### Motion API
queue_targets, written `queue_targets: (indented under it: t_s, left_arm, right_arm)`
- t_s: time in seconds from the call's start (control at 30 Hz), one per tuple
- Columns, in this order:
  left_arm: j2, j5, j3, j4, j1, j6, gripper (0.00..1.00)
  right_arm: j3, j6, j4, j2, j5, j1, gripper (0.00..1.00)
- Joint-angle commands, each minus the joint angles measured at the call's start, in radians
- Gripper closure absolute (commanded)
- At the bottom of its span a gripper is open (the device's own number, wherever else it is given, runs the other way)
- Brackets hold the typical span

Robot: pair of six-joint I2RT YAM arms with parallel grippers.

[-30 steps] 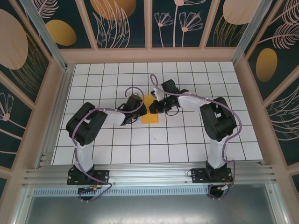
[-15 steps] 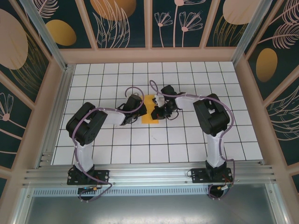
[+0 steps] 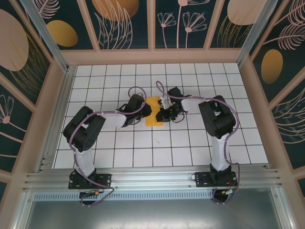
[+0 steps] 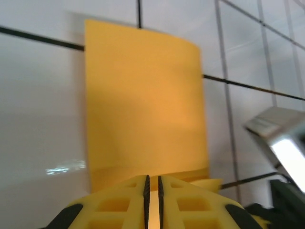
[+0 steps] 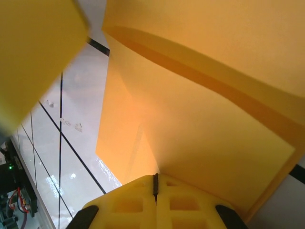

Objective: Fold a paper plane with a square sheet of paper (pick it up from the middle)

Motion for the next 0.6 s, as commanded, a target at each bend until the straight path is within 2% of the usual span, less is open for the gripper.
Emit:
queue_targets:
  t_s: [0.0,0.13,0.27,0.57]
  left_arm:
    - [-0.058,0.08,-0.016,0.043,0.0,-0.032,0.87]
    - [-0.046,0.147,-0.059,0.126,0.0,-0.096,0.97]
    - [0.011,0.188,-0.057,0.163,0.0,-0.141,0.99]
    - [0.088,0.186,-0.059,0.201,0.0,-0.178,1.0]
  right_arm:
    - [-0.033,0.014,-0.028,0.039,0.06,-0.019,1.0]
    - [-0.028,0.018,-0.025,0.036,0.063,-0.02,1.0]
    - [-0.022,0.021,-0.024,0.036,0.063,-0.02,1.0]
    - [-0.023,0.037,-0.01,0.035,0.063,-0.02,1.0]
